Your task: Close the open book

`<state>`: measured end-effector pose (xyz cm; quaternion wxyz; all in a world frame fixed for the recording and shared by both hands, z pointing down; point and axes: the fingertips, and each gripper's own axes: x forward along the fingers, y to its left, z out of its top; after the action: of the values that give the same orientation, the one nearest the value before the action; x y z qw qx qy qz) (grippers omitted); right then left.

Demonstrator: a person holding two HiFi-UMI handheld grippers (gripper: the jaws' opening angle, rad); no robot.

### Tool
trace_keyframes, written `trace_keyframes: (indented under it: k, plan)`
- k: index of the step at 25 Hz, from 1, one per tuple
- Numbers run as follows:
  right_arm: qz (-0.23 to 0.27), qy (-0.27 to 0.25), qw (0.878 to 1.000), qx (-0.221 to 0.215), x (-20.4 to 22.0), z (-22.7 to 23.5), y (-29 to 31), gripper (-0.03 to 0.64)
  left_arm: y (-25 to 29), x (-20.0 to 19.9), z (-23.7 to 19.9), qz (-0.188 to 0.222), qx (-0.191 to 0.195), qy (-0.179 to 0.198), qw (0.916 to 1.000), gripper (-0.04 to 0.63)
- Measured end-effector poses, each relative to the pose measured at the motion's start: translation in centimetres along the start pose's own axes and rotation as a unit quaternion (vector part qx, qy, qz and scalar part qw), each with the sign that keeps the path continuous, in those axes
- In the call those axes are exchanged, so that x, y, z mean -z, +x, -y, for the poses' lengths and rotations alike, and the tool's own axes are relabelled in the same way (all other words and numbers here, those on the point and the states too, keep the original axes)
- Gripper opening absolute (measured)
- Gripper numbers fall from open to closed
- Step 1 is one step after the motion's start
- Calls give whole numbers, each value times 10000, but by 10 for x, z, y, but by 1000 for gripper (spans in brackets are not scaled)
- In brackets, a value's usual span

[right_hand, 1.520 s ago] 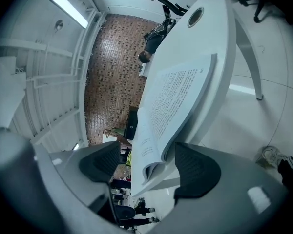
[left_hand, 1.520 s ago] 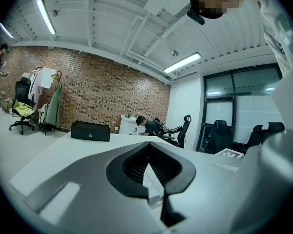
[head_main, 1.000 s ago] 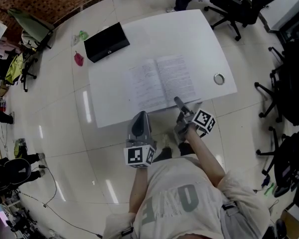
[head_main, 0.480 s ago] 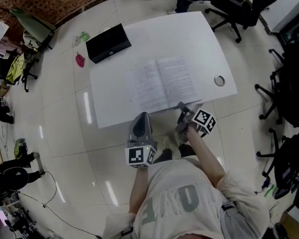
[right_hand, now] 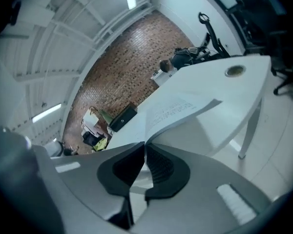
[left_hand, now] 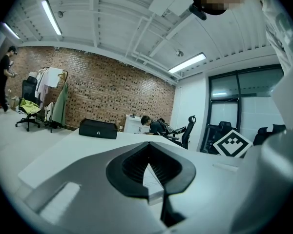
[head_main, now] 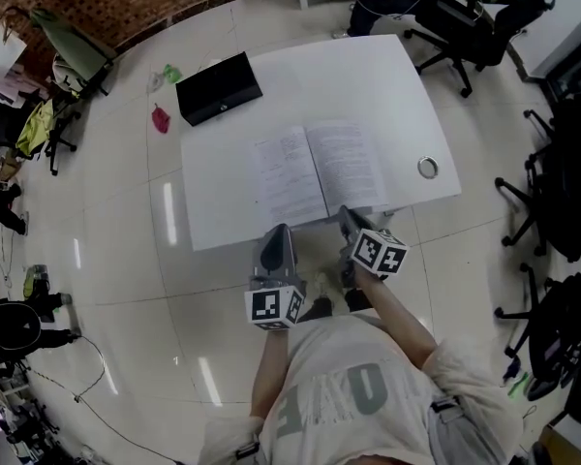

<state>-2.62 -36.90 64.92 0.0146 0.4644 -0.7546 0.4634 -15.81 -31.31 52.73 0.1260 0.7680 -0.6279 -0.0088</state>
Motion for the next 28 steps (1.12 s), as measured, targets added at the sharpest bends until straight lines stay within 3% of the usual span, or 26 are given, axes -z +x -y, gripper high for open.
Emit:
trace_keyframes:
  k: [3,7,12,20,23,28]
  plan:
    - [-173,-806,9966,-82,5,-15,2,21,-3,0,-7,17,-86,-64,9999,18]
    - [-375,-1884,9813,-91,12,-30,5,23,-7,0,-15,42,-216,-139,9997,18]
    - [-516,-2612,9638,-137,20,-40,8,26,-9,2,-20,53,-316,-164,9994,18]
    - [-705,-3947,9160,-136,33,-61,15,31,-15,7,-27,-22,-399,-209,9990,18]
    - [-774,-4173,9053,-147,41,-67,20,32,-17,8,-31,-30,-431,-212,9988,18]
    - [-818,-4056,9101,-219,44,-70,24,32,-21,7,-40,-1,-556,-220,9982,17]
